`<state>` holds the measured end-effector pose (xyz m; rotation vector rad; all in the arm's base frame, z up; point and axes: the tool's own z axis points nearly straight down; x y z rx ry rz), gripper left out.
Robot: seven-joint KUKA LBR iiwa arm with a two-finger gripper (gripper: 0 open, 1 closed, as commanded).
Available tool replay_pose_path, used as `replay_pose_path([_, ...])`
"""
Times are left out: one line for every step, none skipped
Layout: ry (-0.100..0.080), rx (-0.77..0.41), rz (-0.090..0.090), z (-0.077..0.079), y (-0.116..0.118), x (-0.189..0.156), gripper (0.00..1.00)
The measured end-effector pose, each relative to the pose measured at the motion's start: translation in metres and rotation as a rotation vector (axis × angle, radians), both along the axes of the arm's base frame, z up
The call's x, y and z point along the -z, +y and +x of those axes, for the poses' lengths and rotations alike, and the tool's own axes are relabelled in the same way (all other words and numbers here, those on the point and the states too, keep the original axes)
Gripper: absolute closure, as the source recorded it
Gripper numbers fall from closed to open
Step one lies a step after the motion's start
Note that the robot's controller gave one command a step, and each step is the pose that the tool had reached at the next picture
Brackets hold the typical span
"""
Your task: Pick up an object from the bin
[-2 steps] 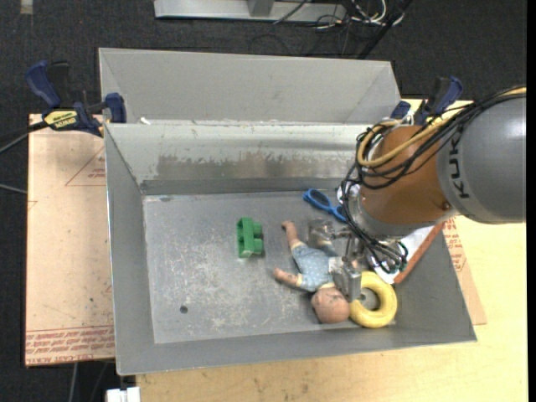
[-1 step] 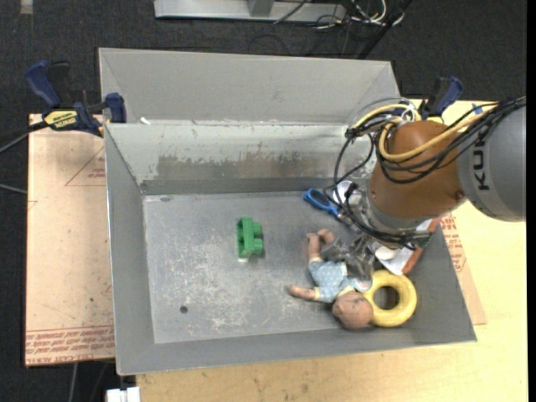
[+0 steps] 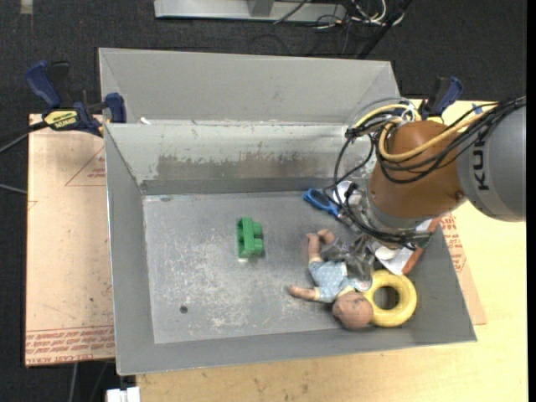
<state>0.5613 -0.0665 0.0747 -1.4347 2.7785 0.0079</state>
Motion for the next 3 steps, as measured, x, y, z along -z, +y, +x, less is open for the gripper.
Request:
replay_pose_path([0.01,-0.008,0.001,-0.004,0.002,-0.042,1.0])
replay_pose_path([0.004,-0.012,0.0,-0.005,0.004,-0.057,1.0])
replay_pose_path([-0.006,-0.061,0.0,-0.005,-0.003,-0.058,1.0])
